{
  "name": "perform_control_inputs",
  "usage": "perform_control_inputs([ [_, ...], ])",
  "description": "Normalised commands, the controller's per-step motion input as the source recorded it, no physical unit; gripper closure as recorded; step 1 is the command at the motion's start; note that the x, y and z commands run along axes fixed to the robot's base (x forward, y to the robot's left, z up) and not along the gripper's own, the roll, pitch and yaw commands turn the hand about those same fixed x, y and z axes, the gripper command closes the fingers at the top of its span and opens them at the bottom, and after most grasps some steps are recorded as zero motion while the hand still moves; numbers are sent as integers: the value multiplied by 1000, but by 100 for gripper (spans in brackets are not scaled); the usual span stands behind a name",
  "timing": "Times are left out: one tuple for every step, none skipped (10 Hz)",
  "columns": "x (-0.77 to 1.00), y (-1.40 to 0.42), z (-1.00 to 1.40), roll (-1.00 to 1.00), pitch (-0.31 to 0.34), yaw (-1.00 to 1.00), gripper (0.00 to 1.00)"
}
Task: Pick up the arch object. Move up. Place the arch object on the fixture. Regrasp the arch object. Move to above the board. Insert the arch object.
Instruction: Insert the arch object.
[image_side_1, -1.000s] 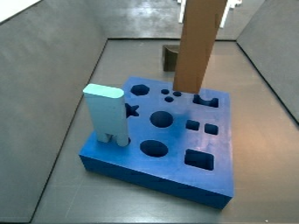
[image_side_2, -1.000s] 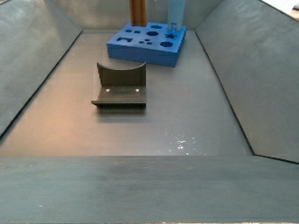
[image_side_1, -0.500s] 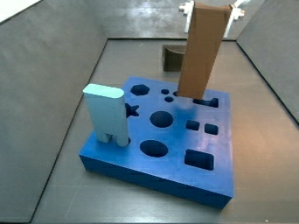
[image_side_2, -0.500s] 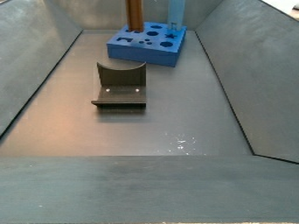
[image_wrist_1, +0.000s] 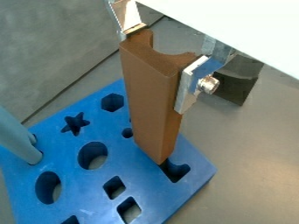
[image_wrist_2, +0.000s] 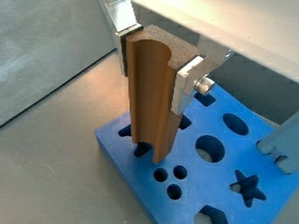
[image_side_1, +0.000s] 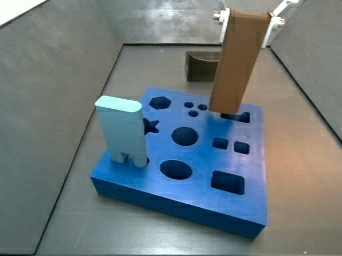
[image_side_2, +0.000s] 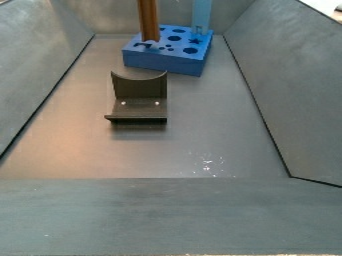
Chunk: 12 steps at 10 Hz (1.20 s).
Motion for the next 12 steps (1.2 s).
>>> perform_control_inputs([
  [1000,0,-94,59,19,-40,100],
  [940,0,0,14,7,-191,100],
  [871,0,0,0,0,-263,100],
  [869,0,0,0,0,-274,100],
  [840,0,0,0,0,-306,100],
  [829,0,0,1,0,-314,100],
  [777,-57,-134,44,0,-314,100],
  [643,-126,-60,0,26,-346,100],
  [-40,86,26,-17,-106,-77,100],
  [0,-26,-340,-3,-34,26,100],
  [0,6,-440,-40,-50,43,100],
  [106,9,-469,-71,-4,83,100],
])
